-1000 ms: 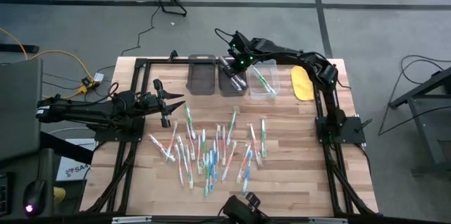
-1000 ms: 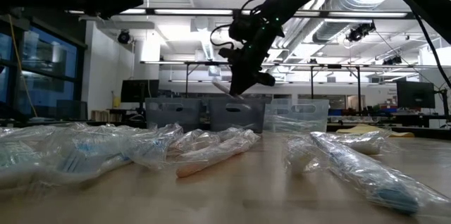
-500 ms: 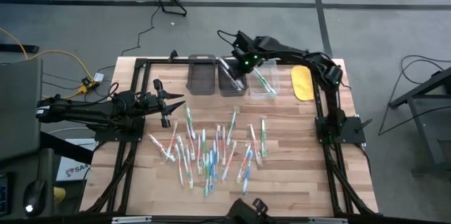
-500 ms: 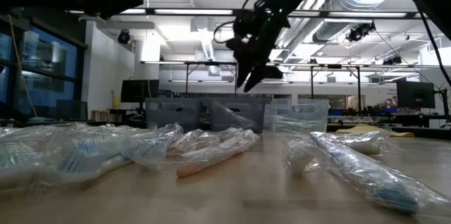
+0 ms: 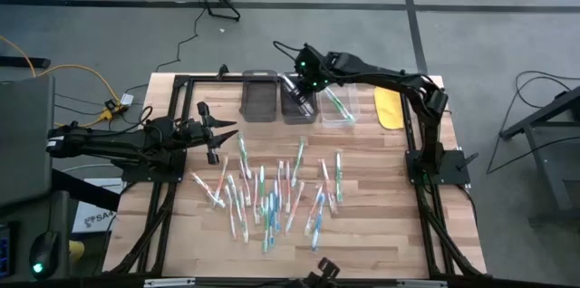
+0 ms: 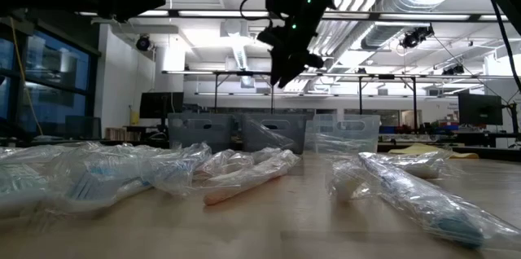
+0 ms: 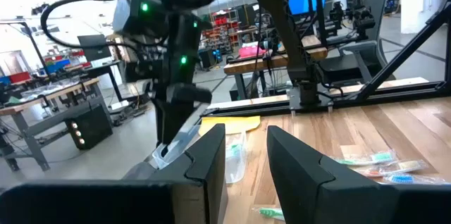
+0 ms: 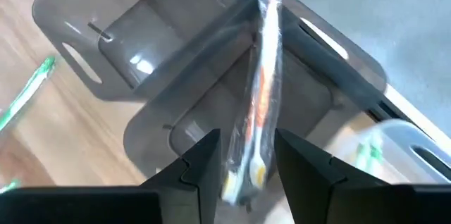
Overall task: Pick & Place Toothbrushes
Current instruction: Put the orange toothbrush into the right black bin
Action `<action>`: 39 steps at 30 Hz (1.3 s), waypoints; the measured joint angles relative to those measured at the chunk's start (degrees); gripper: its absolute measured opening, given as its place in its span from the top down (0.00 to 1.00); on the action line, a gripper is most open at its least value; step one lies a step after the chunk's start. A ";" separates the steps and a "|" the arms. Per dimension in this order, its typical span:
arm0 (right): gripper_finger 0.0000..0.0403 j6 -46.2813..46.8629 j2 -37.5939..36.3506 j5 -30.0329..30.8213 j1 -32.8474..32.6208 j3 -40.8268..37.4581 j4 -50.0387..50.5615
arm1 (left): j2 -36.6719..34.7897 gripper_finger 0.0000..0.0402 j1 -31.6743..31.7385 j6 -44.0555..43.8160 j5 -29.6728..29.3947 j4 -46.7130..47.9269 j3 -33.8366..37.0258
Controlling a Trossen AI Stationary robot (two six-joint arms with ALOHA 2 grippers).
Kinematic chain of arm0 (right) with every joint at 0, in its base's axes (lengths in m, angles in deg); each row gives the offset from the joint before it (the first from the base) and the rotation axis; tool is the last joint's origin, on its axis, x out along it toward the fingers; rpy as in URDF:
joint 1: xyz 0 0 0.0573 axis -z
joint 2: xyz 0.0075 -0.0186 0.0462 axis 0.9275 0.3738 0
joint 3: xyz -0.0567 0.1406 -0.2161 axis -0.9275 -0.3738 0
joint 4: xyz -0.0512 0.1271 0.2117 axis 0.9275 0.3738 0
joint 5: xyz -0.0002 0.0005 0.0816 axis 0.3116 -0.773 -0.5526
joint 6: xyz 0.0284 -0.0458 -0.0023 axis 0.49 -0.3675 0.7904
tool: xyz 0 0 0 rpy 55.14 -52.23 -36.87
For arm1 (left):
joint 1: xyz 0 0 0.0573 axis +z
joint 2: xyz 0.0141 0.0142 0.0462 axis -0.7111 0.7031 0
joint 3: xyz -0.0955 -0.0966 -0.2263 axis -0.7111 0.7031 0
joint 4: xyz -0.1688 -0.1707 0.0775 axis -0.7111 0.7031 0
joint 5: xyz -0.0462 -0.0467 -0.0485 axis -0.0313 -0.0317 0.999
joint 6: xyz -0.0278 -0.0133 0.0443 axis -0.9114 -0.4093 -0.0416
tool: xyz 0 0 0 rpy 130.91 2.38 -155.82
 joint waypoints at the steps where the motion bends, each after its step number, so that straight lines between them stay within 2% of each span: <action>1: 0.69 -0.31 0.73 -0.14 -0.02 -0.33 -0.95 | 0.02 0.75 0.00 -0.05 0.00 0.00 0.00; 10: 0.69 -0.02 7.89 -0.20 1.28 -0.34 -9.10 | 0.00 0.75 0.00 -0.07 -0.03 -0.02 0.00; 16: 0.69 -0.37 11.04 -2.36 2.68 -0.38 -12.22 | 0.04 0.75 0.00 -0.07 -0.06 0.00 0.00; 28: 0.69 0.51 12.13 -2.10 5.29 -0.28 -14.34 | 0.02 0.75 0.00 -0.07 -0.19 0.00 0.00; 34: 0.69 0.13 14.12 -6.80 5.92 -0.38 -14.75 | 0.04 0.75 0.00 -0.07 -0.16 0.15 0.00; 39: 0.69 -0.74 14.06 -6.66 5.89 -0.29 -14.98 | 0.00 0.75 0.00 -0.04 -0.16 0.38 0.00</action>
